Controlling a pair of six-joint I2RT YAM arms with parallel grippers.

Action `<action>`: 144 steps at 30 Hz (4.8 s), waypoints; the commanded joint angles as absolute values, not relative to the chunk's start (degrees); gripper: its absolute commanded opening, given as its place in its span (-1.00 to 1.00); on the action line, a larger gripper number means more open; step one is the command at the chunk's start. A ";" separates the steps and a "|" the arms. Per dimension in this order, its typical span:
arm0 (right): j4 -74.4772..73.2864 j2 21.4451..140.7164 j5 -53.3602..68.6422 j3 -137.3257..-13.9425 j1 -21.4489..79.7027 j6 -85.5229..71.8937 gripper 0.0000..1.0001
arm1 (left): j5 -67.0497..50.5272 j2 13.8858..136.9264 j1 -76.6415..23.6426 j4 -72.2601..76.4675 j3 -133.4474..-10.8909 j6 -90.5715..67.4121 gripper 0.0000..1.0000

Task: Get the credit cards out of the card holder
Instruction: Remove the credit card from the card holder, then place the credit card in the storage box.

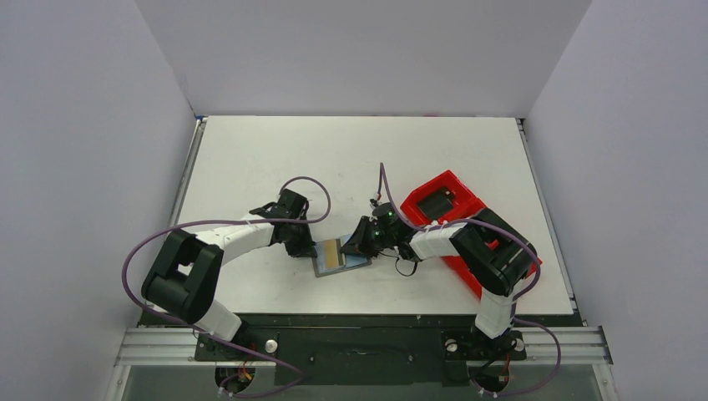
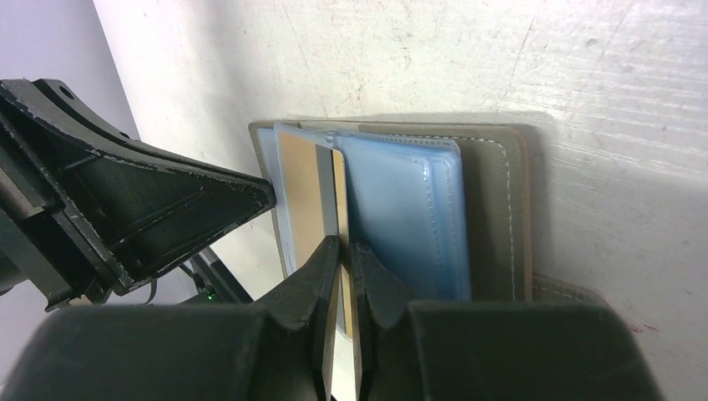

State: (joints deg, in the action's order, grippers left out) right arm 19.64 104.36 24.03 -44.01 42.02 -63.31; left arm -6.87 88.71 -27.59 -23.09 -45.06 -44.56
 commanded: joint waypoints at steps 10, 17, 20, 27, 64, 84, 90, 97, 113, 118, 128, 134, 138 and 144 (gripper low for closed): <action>21.43 103.54 23.23 -43.24 42.00 -63.38 -0.72 | -4.91 91.14 -27.33 -24.95 -44.90 -43.07 -1.00; 23.15 104.58 23.77 -43.66 42.67 -64.58 -0.74 | -5.03 91.23 -27.33 -25.07 -44.98 -42.98 -1.00; 23.13 104.28 23.76 -43.56 42.58 -64.60 -0.82 | -5.08 91.29 -27.33 -25.19 -45.08 -43.00 -1.00; 22.69 103.04 23.29 -42.90 42.10 -64.44 -0.96 | -4.72 91.20 -27.33 -25.46 -45.16 -42.91 -1.00; 19.49 105.18 23.86 -45.44 43.36 -61.65 -0.55 | -5.09 91.85 -27.33 -25.50 -45.94 -42.28 -1.00; 16.79 101.03 23.18 -42.92 39.73 -59.30 -0.98 | -4.58 91.90 -27.25 -26.02 -46.01 -42.12 -1.00; 13.70 98.43 22.05 -42.28 38.43 -57.20 -1.00 | -4.49 91.90 -27.25 -26.03 -46.13 -42.21 -1.00; 10.10 96.44 20.86 -42.66 37.89 -54.89 -1.00 | -4.40 91.70 -27.25 -26.34 -46.22 -42.28 -1.00; 0.55 86.27 17.71 -44.94 37.64 -51.72 -1.00 | -6.00 86.11 -27.42 -28.85 -51.41 -39.34 -1.00; -8.33 81.48 13.43 -47.31 37.59 -50.55 -1.00 | -6.46 83.80 -27.70 -30.99 -55.38 -38.09 -0.92; -34.44 66.37 -9.92 -54.87 36.33 -50.92 -1.00 | -10.25 80.09 -28.67 -31.26 -58.85 -36.53 -0.18; -50.12 62.01 -21.99 -57.75 31.98 -53.80 -1.00 | -12.33 79.35 -29.34 -30.64 -59.35 -36.35 -0.05; -55.02 61.68 -25.65 -57.07 25.92 -53.89 -1.00 | -13.26 78.92 -29.51 -30.55 -59.50 -36.15 -0.04; -55.36 65.44 -28.32 -56.29 17.75 -52.37 -1.00 | -13.58 77.67 -29.62 -30.81 -59.29 -36.05 -0.03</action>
State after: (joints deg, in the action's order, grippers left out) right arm -53.01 63.07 -22.94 -56.23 21.04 -53.12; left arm -12.36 80.51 -29.32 -31.16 -56.62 -36.99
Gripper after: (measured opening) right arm 0.004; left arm 0.482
